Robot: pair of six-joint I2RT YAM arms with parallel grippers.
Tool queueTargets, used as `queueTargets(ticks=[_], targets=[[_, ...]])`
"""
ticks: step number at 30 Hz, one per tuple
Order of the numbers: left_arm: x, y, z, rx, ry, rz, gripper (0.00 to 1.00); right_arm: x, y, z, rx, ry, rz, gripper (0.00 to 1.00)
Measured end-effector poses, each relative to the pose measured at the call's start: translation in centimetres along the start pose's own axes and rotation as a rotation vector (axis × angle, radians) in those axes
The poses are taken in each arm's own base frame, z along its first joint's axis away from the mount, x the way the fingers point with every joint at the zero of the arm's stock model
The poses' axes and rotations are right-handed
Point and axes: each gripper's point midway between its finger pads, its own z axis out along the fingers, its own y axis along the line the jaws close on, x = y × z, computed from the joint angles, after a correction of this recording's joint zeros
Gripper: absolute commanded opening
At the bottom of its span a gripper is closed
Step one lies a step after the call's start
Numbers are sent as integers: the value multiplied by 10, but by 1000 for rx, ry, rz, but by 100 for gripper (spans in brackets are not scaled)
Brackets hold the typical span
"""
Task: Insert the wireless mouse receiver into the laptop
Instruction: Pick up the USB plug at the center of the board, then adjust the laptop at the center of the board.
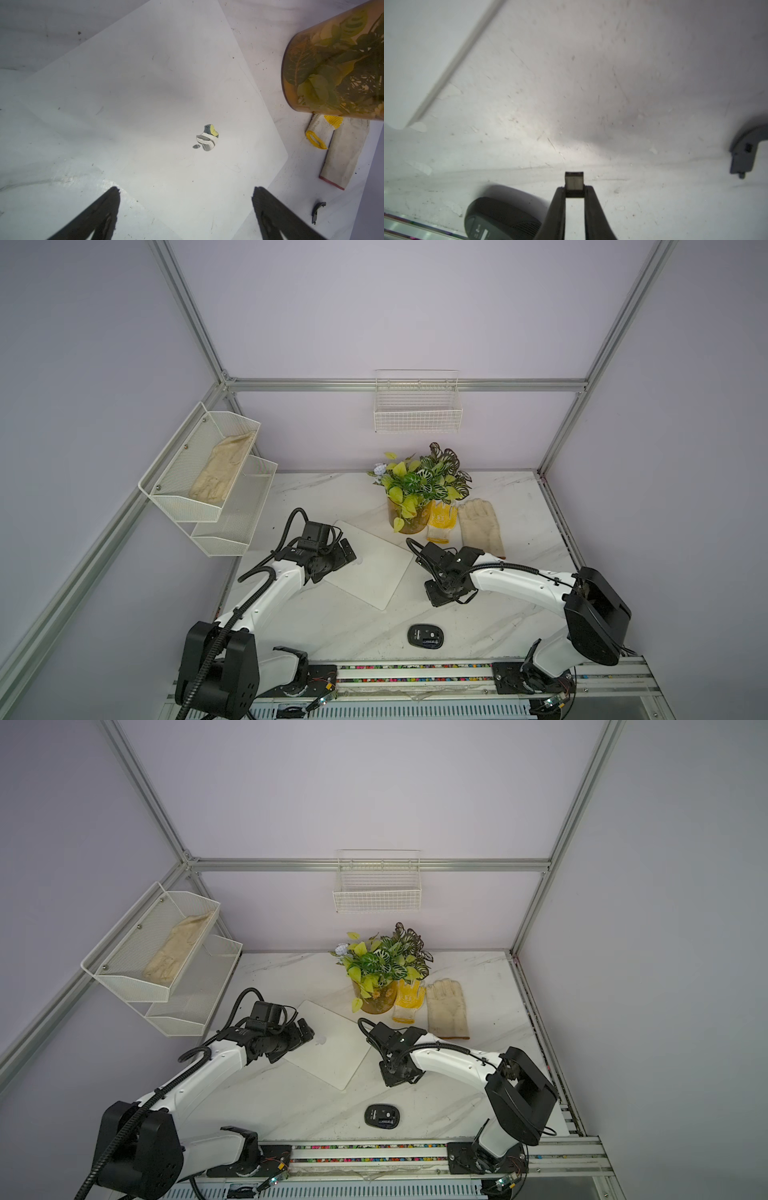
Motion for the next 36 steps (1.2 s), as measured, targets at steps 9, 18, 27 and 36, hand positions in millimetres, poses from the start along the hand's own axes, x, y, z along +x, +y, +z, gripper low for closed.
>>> queueTargets(ticks=[9, 18, 27, 36], targets=[[-5, 0, -7, 33, 39, 76, 100, -44, 5, 36, 75, -51, -251, 18], [-3, 5, -8, 38, 60, 100, 100, -85, -3, 56, 92, -103, -313, 19], [-2, 5, -8, 42, 65, 101, 100, -105, 5, 68, 75, -129, -342, 19], [-1, 5, -8, 41, 72, 99, 100, -105, 9, 69, 50, -128, -344, 19]])
